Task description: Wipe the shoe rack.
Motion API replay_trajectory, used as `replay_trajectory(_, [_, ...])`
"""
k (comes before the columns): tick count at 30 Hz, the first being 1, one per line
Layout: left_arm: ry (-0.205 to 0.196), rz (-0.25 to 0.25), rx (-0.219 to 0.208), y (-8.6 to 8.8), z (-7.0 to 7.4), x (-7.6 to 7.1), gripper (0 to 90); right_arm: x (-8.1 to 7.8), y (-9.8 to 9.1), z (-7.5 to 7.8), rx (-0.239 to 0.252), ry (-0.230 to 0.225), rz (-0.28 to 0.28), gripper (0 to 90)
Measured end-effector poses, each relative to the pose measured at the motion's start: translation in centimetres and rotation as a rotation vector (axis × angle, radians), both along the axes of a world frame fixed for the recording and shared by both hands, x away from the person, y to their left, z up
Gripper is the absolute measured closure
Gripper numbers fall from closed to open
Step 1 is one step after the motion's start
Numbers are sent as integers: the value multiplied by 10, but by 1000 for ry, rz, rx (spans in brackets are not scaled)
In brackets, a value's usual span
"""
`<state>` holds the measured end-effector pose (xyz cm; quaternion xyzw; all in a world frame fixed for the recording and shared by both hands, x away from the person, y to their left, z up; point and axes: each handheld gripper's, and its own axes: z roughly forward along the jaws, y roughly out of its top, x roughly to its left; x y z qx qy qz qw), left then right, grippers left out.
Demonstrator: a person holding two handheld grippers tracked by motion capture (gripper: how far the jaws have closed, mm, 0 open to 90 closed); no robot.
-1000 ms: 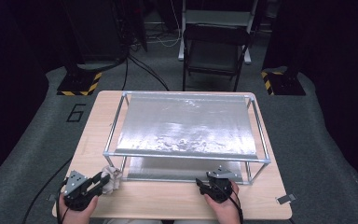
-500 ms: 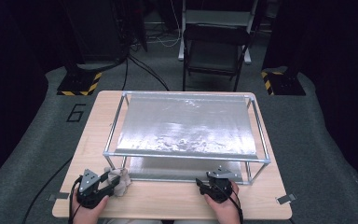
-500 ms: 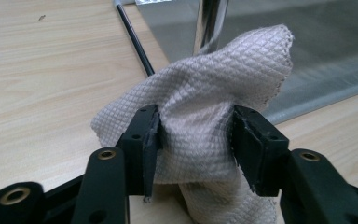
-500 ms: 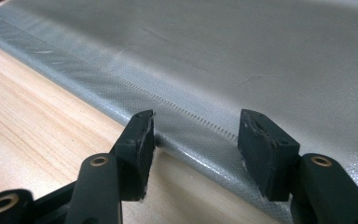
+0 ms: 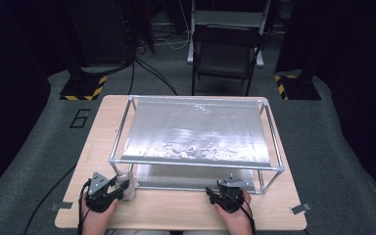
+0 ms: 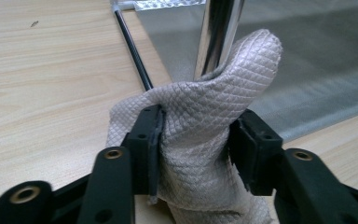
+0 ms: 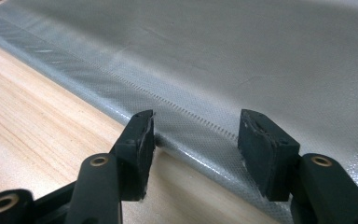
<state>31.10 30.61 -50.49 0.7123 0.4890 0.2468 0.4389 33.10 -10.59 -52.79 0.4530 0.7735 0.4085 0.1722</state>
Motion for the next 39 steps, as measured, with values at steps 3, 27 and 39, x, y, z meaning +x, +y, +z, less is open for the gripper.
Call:
replay_trajectory(3, [-11,-11,11,2,2,-2,643,0,0,0,-3,1,5,458])
replay_trajectory(27, [-116,-28,-39,7,44,-12,741,0,-2,0,-37,-10,18,456])
replay_trajectory(39, [-143,-33,-32,8,40,-20,746,-2,-2,1,13,10,-5,452])
